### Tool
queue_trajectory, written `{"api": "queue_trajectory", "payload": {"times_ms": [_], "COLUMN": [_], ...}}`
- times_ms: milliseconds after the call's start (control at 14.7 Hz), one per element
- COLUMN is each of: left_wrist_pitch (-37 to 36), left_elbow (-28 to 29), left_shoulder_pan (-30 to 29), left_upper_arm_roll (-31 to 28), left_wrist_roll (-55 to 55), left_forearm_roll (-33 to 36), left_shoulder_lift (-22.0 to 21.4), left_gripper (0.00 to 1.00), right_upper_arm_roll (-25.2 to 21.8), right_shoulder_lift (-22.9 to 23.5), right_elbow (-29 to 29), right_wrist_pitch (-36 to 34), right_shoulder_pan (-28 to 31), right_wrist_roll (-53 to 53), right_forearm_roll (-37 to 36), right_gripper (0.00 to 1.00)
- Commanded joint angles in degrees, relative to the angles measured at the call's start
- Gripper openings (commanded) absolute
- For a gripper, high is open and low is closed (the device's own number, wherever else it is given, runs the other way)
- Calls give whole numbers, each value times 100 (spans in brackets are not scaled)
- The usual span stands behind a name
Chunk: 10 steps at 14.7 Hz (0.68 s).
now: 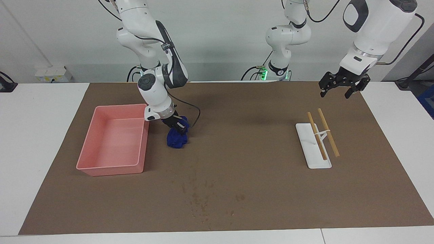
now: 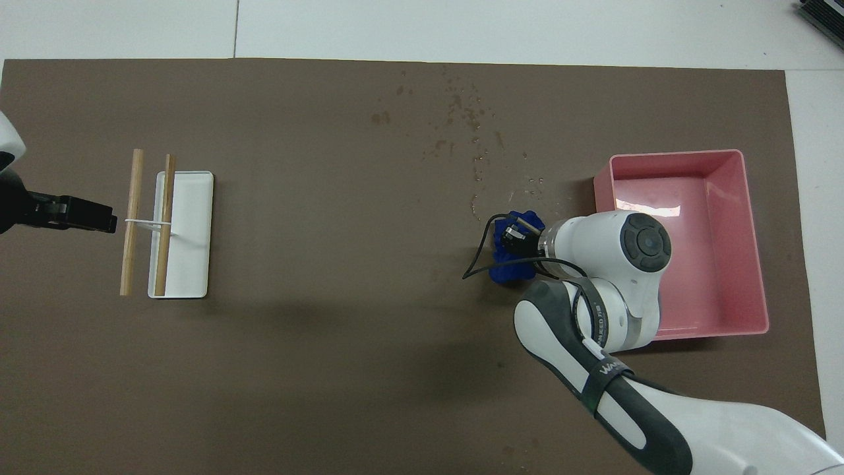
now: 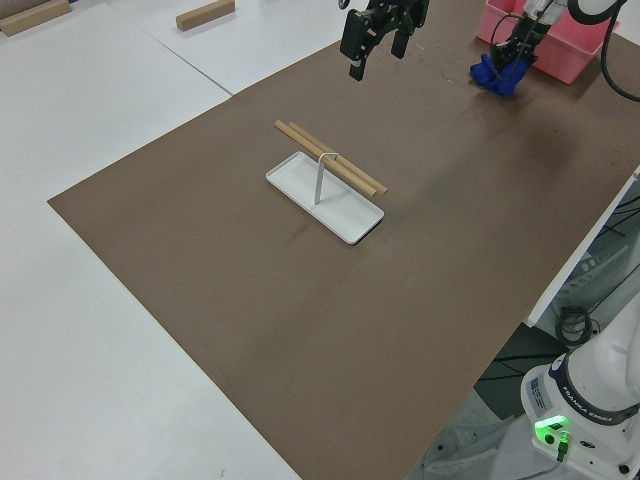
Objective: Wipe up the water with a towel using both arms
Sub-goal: 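Wipe the water spill with the towel using the right gripper, then carry the towel into the pink bin with the right gripper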
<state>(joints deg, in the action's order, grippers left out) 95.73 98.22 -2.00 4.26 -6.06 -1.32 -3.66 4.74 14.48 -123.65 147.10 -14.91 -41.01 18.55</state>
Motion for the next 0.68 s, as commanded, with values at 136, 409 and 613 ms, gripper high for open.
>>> {"api": "queue_trajectory", "payload": {"times_ms": [136, 409, 613], "left_wrist_pitch": [-72, -72, -72], "left_elbow": [57, 57, 57], "left_shoulder_pan": [-2, -2, -2], "left_upper_arm_roll": [-4, -4, -4], "left_wrist_roll": [-71, -71, -71], "left_forearm_roll": [9, 9, 9], "left_shoulder_lift": [-91, -91, -91], "left_gripper": [100, 100, 100], "right_upper_arm_roll": [44, 44, 27], "right_shoulder_lift": [986, 662, 223], "right_elbow": [1308, 782, 746], "right_wrist_pitch": [74, -461, -1522], "right_shoulder_pan": [-30, -258, -153], "right_wrist_roll": [-73, -689, -698], "right_forearm_roll": [7, 87, 87], "right_gripper": [0, 0, 0]}}
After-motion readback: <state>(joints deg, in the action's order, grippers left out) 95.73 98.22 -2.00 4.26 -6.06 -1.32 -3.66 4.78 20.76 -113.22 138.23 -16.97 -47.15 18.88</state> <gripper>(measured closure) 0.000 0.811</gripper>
